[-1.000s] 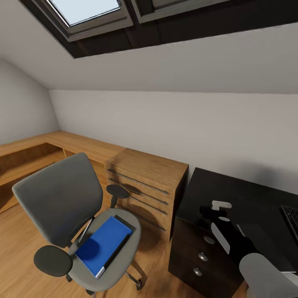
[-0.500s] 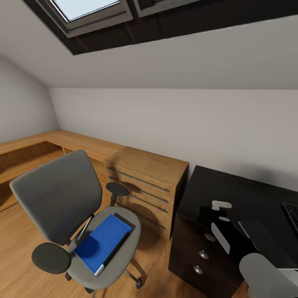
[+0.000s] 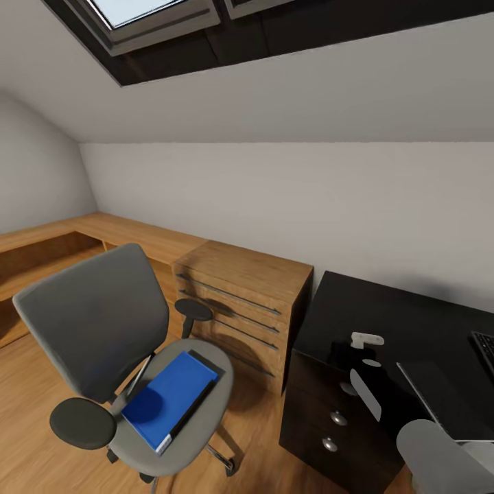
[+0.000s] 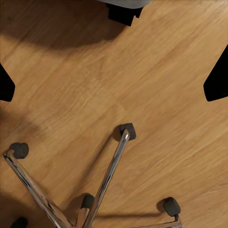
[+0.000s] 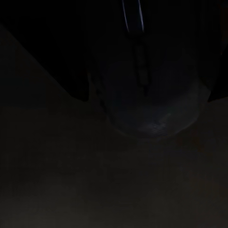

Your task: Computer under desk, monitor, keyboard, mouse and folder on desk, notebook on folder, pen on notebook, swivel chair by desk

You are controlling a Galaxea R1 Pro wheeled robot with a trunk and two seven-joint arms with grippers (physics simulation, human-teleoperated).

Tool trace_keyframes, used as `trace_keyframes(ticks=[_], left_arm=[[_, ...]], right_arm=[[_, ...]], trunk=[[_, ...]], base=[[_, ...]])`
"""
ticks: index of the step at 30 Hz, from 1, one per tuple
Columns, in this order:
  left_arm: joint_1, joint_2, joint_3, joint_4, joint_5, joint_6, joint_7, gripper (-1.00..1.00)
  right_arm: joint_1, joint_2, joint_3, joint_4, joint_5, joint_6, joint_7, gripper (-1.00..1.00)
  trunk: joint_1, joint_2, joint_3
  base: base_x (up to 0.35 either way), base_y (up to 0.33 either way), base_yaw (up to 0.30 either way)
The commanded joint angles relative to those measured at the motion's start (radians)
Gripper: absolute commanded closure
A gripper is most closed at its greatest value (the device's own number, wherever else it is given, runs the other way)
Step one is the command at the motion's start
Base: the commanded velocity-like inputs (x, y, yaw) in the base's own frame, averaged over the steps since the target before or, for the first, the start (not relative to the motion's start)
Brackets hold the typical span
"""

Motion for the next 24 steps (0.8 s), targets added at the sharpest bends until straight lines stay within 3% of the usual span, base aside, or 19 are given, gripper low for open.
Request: trace_keyframes(ticks=[1,15,16,24], left_arm=[[-0.001,0.0,0.004,0.001,0.006,-0.002,-0.009,-1.0],[-0.001,0.0,0.004,0.001,0.006,-0.002,-0.01,-1.0],[-0.001,0.0,0.004,0.001,0.006,-0.002,-0.01,-1.0],[-0.001,0.0,0.004,0.001,0.006,-0.003,-0.01,-1.0]], right_arm=[[-0.001,-0.002,0.008,-0.002,-0.011,0.003,-0.01,1.0],[-0.001,-0.002,0.007,-0.002,-0.011,0.003,-0.01,1.0],[-0.001,-0.002,0.007,-0.002,-0.011,0.003,-0.011,-1.0],[-0.001,-0.003,0.007,-0.002,-0.01,0.003,-0.012,-1.0]], trunk=[[0.0,-0.001,-0.001],[0.0,-0.001,-0.001],[0.0,-0.001,-0.001],[-0.008,0.013,0.005]], base=[[0.0,0.0,0.0],[0.0,0.0,0.0],[0.0,0.0,0.0],[0.0,0.0,0.0]])
